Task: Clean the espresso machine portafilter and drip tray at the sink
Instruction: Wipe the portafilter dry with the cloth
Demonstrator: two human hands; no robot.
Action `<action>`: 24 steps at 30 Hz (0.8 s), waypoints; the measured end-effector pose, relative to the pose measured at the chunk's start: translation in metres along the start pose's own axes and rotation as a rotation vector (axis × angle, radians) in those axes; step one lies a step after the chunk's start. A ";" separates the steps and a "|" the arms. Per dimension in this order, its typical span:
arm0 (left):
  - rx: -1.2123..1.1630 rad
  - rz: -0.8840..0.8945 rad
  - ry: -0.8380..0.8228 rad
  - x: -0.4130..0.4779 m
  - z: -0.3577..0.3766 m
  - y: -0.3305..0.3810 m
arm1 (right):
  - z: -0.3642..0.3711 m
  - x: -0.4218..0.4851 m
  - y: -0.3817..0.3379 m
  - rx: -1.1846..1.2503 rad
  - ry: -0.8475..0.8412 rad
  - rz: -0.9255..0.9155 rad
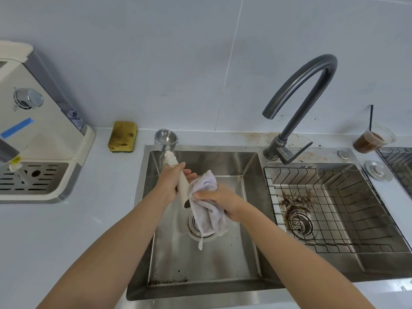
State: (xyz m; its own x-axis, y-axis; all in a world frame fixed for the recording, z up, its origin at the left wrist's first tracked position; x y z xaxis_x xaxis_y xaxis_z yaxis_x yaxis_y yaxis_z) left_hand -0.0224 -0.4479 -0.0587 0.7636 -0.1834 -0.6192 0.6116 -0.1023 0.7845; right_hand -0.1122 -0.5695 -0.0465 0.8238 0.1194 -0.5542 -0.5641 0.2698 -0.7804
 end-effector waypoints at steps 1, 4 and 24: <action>-0.009 0.003 0.028 0.004 -0.005 -0.001 | -0.005 0.003 -0.002 -0.049 0.038 0.006; -0.017 -0.010 0.073 0.008 -0.018 -0.009 | -0.020 0.014 -0.017 -0.282 0.135 0.007; 0.061 -0.128 -0.134 0.020 -0.032 -0.041 | -0.043 0.195 -0.111 -1.439 0.248 -0.245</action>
State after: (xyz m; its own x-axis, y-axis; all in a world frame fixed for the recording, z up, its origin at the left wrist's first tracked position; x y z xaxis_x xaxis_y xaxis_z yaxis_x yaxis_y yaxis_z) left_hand -0.0254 -0.4157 -0.1046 0.6433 -0.2929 -0.7074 0.6855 -0.1912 0.7025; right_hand 0.1087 -0.6174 -0.0799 0.9576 0.0094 -0.2880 -0.1073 -0.9159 -0.3867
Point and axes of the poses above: each hand's wrist, its own x-axis towards the middle knuckle, its own z-axis out of the palm, y = z × x, the point moved 1 cm from there along x, towards the middle knuckle, and after that the axes turned 15 degrees about x, right-handed, at the moved point
